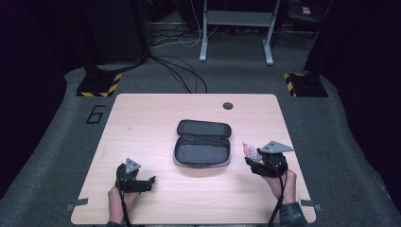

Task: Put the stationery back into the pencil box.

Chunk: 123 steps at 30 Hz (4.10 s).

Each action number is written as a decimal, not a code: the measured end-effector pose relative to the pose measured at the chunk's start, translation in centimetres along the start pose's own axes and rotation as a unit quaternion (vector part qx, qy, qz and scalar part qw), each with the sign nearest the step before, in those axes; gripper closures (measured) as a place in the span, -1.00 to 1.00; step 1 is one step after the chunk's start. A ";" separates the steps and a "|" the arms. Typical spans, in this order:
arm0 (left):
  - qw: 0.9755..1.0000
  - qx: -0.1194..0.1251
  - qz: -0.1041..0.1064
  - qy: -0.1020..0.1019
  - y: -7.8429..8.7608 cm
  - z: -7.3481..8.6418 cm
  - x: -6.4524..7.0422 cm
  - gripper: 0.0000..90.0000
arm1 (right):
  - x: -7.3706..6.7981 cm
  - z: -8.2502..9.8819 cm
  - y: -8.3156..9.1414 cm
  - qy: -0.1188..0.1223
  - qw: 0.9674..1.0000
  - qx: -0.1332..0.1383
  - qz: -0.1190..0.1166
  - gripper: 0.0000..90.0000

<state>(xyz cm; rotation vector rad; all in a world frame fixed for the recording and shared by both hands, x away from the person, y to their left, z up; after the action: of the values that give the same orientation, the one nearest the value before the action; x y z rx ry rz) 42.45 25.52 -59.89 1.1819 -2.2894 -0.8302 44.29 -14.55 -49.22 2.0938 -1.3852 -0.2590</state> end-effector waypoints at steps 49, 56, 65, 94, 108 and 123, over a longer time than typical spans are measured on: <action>1.000 0.005 0.000 0.002 0.0 -0.1 0.0 -0.88 | -10.0 -5.5 -8.9 0.074 0.992 -0.034 -0.098 -0.13; 1.000 0.005 0.000 0.003 0.0 -0.1 0.0 -0.88 | -10.8 -5.0 -10.2 0.079 0.990 -0.046 -0.108 -0.13; 1.000 0.006 0.000 0.002 0.0 -0.1 0.1 -0.87 | -11.5 -4.0 -12.0 0.072 0.988 -0.075 -0.112 -0.13; 1.000 0.007 0.001 0.006 -0.1 -0.1 0.1 -0.87 | -12.1 -3.3 -13.0 0.051 0.987 -0.105 -0.109 -0.64; 1.000 0.004 0.001 -0.001 0.0 -0.1 0.0 -0.87 | -9.1 -3.6 -6.5 0.044 0.993 -0.066 -0.093 -0.84; 1.000 0.005 0.001 -0.002 0.0 -0.1 0.0 -0.87 | -1.6 1.6 -0.8 -0.003 0.999 -0.044 0.002 -0.83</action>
<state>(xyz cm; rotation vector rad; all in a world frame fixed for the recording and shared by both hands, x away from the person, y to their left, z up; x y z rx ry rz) 42.50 25.45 -59.86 1.1832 -2.2997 -0.8211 43.47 -13.56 -51.20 2.0196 -1.3569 -0.3184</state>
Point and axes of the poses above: each handheld gripper's, and its own axes: y roughly backward along the jaws, z roughly out of its underside, x roughly to its right, the point moved 10 cm from there along -y, roughly forward along the jaws, and after that the axes turned 10 degrees about z, right-handed, at the moved point
